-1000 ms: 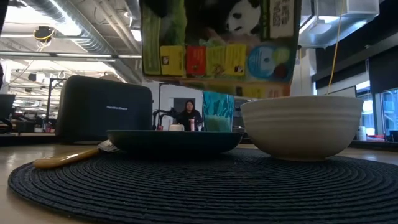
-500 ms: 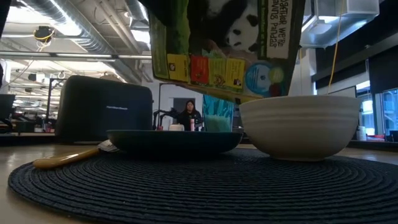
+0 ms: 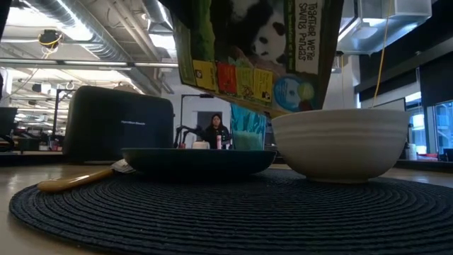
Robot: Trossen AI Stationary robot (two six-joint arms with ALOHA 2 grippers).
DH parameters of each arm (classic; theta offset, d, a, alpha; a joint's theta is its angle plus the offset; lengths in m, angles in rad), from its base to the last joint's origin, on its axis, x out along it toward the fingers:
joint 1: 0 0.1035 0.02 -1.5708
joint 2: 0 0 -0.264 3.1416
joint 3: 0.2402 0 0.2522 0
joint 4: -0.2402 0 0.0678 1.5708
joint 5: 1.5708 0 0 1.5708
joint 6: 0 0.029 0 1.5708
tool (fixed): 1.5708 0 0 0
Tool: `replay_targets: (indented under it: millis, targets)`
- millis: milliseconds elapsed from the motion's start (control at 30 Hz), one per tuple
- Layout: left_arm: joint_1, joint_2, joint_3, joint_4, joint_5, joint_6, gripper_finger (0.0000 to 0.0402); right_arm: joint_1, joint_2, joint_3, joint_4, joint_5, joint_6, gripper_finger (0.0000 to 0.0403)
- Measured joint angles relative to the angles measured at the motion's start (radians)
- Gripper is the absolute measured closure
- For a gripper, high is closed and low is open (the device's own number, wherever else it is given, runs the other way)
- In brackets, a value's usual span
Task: Arrange a breakfast setting
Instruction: Pour the cereal into the white bowl
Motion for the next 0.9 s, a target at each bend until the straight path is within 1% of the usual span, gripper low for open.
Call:
replay_targets:
  millis: [267,367,633,900]
  targets:
    - [-0.019,0.0,0.0,0.032,-0.011,0.033,0.0211,0.0,0.0,0.0,-0.001,0.0,0.0,0.0178]
    - [-0.022,0.0,0.0,0.032,-0.04,0.042,0.0211,0.0,0.0,0.0,-0.001,0.0,0.002,0.0178]
    - [-0.029,0.0,0.0,0.016,-0.085,0.055,0.0211,0.0,0.0,0.0,-0.001,0.0,0.007,0.0178]
    - [-0.03,0.0,0.0,-0.017,-0.089,0.049,0.0211,0.0,0.0,0.0,-0.001,-0.001,0.007,0.0178]
